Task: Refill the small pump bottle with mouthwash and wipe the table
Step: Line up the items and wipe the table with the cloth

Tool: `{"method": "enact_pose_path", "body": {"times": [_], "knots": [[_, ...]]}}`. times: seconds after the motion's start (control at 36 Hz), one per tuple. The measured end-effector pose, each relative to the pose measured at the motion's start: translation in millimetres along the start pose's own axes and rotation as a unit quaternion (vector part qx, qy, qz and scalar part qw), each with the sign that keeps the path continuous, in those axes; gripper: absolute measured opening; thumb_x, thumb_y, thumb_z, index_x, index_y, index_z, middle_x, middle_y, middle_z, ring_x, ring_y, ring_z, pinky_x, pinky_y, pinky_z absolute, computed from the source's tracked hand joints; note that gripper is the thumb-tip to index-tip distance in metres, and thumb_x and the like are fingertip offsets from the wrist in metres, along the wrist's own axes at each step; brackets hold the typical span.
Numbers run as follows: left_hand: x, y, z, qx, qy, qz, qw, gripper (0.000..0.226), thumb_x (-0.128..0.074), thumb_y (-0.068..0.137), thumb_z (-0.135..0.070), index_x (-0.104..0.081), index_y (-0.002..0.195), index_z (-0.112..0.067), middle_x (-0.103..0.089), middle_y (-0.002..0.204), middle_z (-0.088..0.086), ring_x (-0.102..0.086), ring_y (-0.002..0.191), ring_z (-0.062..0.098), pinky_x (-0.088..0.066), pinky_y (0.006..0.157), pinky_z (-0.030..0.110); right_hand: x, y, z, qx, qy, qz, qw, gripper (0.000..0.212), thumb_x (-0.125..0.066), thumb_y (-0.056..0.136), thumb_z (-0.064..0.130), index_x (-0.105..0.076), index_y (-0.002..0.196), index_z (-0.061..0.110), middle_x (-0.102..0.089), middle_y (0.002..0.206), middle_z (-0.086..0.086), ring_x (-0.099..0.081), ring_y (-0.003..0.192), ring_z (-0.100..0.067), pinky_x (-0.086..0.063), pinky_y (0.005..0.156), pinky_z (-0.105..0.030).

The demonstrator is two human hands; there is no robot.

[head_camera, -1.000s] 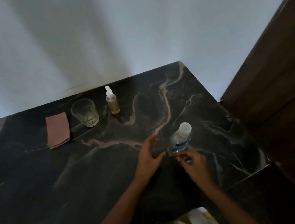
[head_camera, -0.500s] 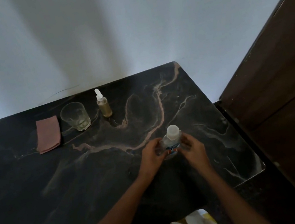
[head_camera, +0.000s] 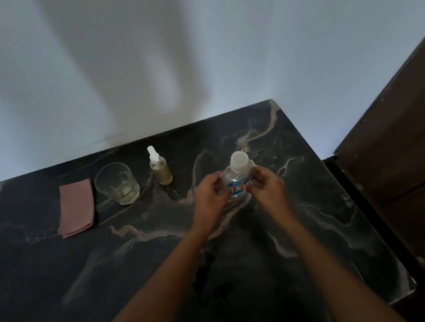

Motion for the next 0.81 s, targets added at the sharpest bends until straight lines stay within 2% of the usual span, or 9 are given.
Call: {"method": "enact_pose_path", "body": {"times": [0.08,0.19,0.25,0.33,0.44,0.56,0.67,0.81], "knots": [[6,23,0,0.009,0.005,-0.014,1.000,0.035,-0.065,0.080,-0.010,-0.055,0.114,-0.006,-0.062,0.113,0.011,-0.059,0.103,0.018,-0.050,0.090,0.030,-9,24,9,-0.002,-0.016,0.000,1.000,0.044,-0.069,0.077,0.004,-0.055,0.118,0.008,-0.062,0.117,-0.010,-0.059,0.106,-0.020,-0.046,0.083,-0.022],[10,51,1,0.022,-0.005,-0.014,1.000,0.035,-0.063,0.082,-0.008,-0.054,0.115,-0.004,-0.061,0.116,0.013,-0.058,0.105,0.016,-0.050,0.088,0.024,-19,53,14,-0.013,-0.045,-0.008,0.999,0.040,-0.068,0.079,0.011,-0.056,0.118,0.012,-0.062,0.119,-0.007,-0.057,0.105,-0.013,-0.042,0.078,-0.017],[10,64,4,0.031,-0.003,-0.011,0.999,0.035,-0.062,0.082,-0.007,-0.054,0.116,-0.004,-0.060,0.118,0.014,-0.058,0.109,0.020,-0.049,0.092,0.031,-24,65,16,-0.010,-0.057,-0.005,0.998,0.040,-0.067,0.081,0.012,-0.055,0.119,0.012,-0.061,0.120,-0.007,-0.055,0.104,-0.010,-0.039,0.075,-0.013],[11,80,11,0.047,0.006,-0.013,0.999,0.035,-0.061,0.083,-0.008,-0.054,0.117,-0.004,-0.059,0.120,0.014,-0.057,0.111,0.022,-0.048,0.096,0.037,-32,79,18,-0.004,-0.064,0.000,0.998,0.039,-0.065,0.082,0.011,-0.055,0.119,0.010,-0.061,0.121,-0.009,-0.057,0.110,-0.019,-0.040,0.081,-0.019],[11,93,19,0.061,0.010,-0.015,0.998,0.034,-0.060,0.083,-0.007,-0.053,0.117,-0.006,-0.059,0.120,0.014,-0.056,0.112,0.022,-0.046,0.095,0.032,-40,93,17,0.003,-0.075,0.009,0.997,0.042,-0.065,0.081,0.006,-0.053,0.121,0.009,-0.058,0.123,-0.012,-0.056,0.112,-0.022,-0.044,0.086,-0.024],[13,100,27,0.068,0.008,-0.014,0.998,0.033,-0.060,0.083,-0.007,-0.053,0.116,-0.006,-0.059,0.120,0.014,-0.055,0.112,0.022,-0.047,0.097,0.036,-47,100,15,-0.001,-0.083,0.011,0.996,0.042,-0.065,0.080,0.006,-0.053,0.121,0.009,-0.058,0.124,-0.012,-0.056,0.113,-0.021,-0.043,0.085,-0.022],[14,103,32,0.066,0.009,-0.020,0.998,0.031,-0.059,0.084,-0.007,-0.054,0.115,-0.008,-0.060,0.119,0.013,-0.056,0.111,0.021,-0.045,0.092,0.028,-53,103,14,0.000,-0.079,0.014,0.997,0.042,-0.065,0.080,0.005,-0.053,0.120,0.007,-0.058,0.124,-0.013,-0.056,0.113,-0.022,-0.043,0.086,-0.022],[13,105,36,0.062,0.018,-0.020,0.998,0.033,-0.059,0.084,-0.008,-0.053,0.116,-0.008,-0.059,0.120,0.013,-0.055,0.112,0.021,-0.043,0.090,0.026,-55,106,11,0.008,-0.073,0.018,0.997,0.044,-0.064,0.080,0.003,-0.051,0.122,0.007,-0.056,0.125,-0.014,-0.054,0.115,-0.023,-0.042,0.089,-0.024]]}}
Point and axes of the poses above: each hand's wrist, its own y-axis towards the middle knuckle, its own x-axis out of the back of the hand, z = x × y, the point moved 8 cm from there along y, towards the middle knuckle
